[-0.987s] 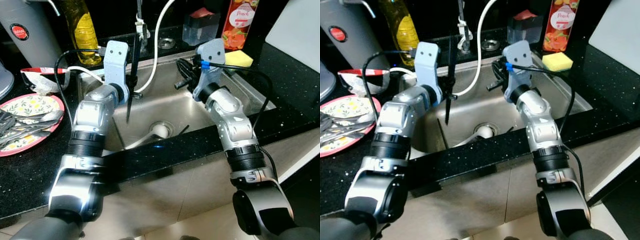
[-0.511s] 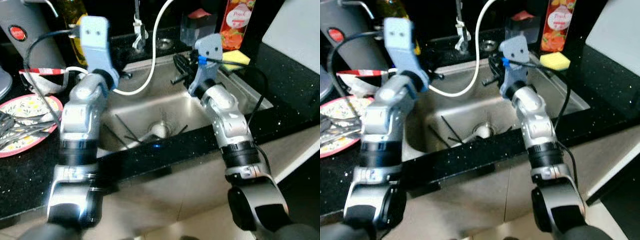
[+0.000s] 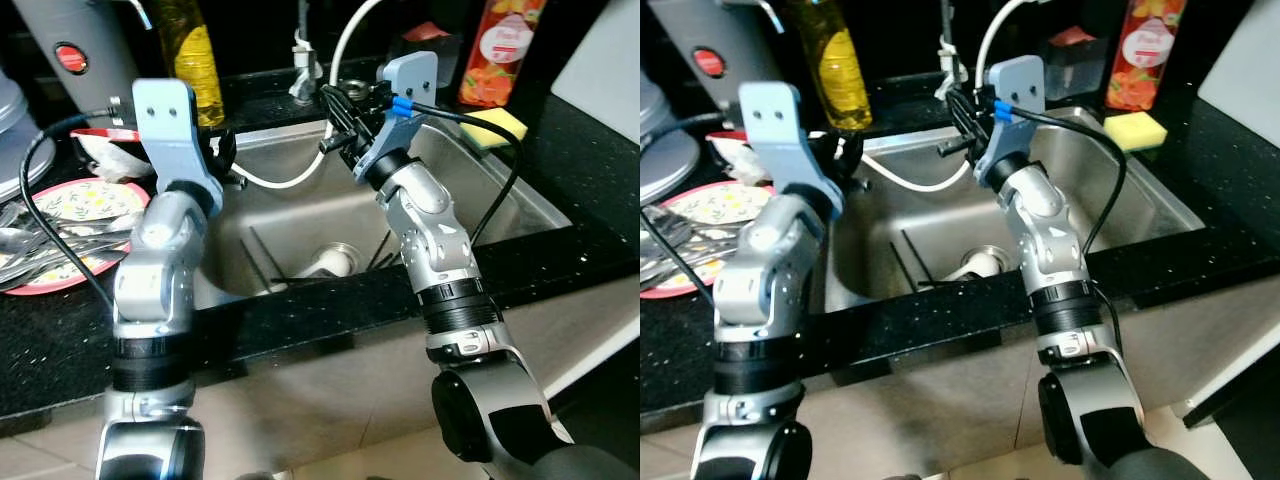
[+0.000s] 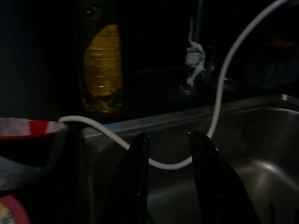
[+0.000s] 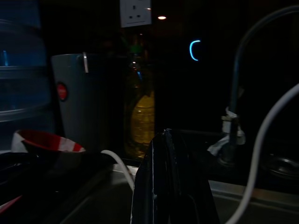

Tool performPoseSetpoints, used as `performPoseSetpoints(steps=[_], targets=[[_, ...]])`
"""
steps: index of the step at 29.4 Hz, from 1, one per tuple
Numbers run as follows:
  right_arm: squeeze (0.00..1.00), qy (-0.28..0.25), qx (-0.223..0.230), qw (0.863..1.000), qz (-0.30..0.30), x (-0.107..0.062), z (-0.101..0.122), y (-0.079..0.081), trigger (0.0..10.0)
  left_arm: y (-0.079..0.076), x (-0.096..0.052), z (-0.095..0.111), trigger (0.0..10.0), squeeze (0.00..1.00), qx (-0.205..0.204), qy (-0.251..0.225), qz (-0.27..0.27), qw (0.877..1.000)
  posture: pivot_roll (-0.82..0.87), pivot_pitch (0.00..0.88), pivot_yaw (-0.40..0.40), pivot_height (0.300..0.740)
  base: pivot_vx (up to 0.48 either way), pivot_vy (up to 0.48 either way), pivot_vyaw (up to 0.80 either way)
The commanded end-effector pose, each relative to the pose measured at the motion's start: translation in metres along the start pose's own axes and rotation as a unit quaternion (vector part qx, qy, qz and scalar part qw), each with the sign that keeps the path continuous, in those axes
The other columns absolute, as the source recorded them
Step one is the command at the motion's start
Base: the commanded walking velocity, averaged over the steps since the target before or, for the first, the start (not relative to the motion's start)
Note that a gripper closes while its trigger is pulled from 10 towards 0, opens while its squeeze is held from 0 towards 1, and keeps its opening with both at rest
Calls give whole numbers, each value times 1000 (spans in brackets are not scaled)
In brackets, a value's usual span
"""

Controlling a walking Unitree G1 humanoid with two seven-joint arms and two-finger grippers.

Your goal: Kitchen organization

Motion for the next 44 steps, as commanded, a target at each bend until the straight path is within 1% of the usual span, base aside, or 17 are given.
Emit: performPoseSetpoints(steps=[1, 11, 13, 16, 23, 29, 30, 31, 34, 35, 36, 38, 39, 40, 41, 43, 44], targets=[[0, -1, 7, 1000, -5, -3, -2, -2, 10000, -4, -1, 10, 10000, 0, 0, -19, -8, 1000, 132, 0, 46, 740, 0, 0, 0], [0, -4, 9, 1000, -16, -2, 0, -5, 10000, -14, -6, 15, 10000, 0, -8, -33, -36, 999, 132, 0, 53, 740, 0, 0, 0], [0, -1, 9, 1000, -26, -3, -2, -9, 10000, -22, -5, 17, 10000, 0, 1, -37, -49, 998, 132, 0, 56, 740, 0, 0, 0], [0, -2, 10, 999, -32, -3, -2, -11, 10000, -26, -5, 19, 10000, 0, 13, -42, -56, 997, 127, 0, 54, 740, 0, 0, 0], [0, -3, 8, 999, -39, -2, 0, -14, 10000, -30, -3, 20, 10000, 0, 21, -46, -61, 997, 115, 0, 50, 740, 0, 0, 0], [0, -1, 2, 998, -56, -1, 1, -23, 10000, -33, -2, 20, 10000, 0, 16, -49, -60, 997, 100, 0, 46, 740, 0, 0, 0], [0, 5, 0, 998, -64, -3, 0, -29, 10000, -37, -3, 18, 10000, 0, 16, -48, -63, 997, 88, 0, 34, 740, 0, 0, 0], [0, 8, -1, 998, -63, -4, -1, -29, 10000, -37, -4, 17, 10000, 0, 16, -48, -63, 997, 87, 0, 35, 740, 0, 0, 0], [0, 9, -3, 999, -53, -4, -2, -21, 10000, -26, -6, 12, 10000, 0, 18, -36, -49, 998, 85, 0, 46, 740, 0, 0, 0], [0, 9, -3, 999, -53, -4, -2, -21, 10000, -26, -6, 12, 10000, 0, 18, -36, -49, 998, 85, 0, 46, 740, 0, 0, 0], [0, 8, -3, 999, -49, -3, -3, -18, 10000, -18, -7, 9, 10000, 0, 25, -29, -37, 999, 93, 0, 62, 740, 0, 0, 0], [0, 8, -3, 999, -46, -3, -4, -16, 10000, -4, -4, 6, 10000, 0, 50, -15, 2, 999, 97, 0, 67, 740, 0, 0, 0], [0, 8, -3, 999, -46, -3, -4, -16, 10000, -4, -4, 6, 10000, 0, 50, -15, 2, 999, 97, 0, 67, 740, 0, 0, 0], [0, 7, -5, 999, -47, -2, -4, -16, 10000, 9, -2, 3, 10000, 0, 81, 3, 40, 996, 93, 0, 75, 740, 0, 0, 0], [0, 6, -7, 999, -48, -1, -3, -16, 10000, 18, -1, 2, 10000, 0, 109, 10, 62, 992, 78, 0, 70, 740, 0, 0, 0], [0, -2, -3, 999, -49, -2, -1, -16, 10000, 38, -2, -5, 10000, 0, 180, 36, 105, 977, 100, 0, 66, 740, 0, 0, 0], [0, -2, -3, 999, -49, -2, -1, -16, 10000, 38, -2, -5, 10000, 0, 180, 36, 105, 977, 100, 0, 66, 740, 0, 0, 0]])
Point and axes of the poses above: a point about 5 cm out from each wrist's last joint towards the gripper, its own x axis pointing out of the wrist towards the gripper, its own z axis along the axis of the wrist's last joint, y = z × x, the point moved 3 cm from there along x, pointing out of the wrist towards the gripper, and after that the axes turned 11 degrees about -x, right-handed, at the moved point
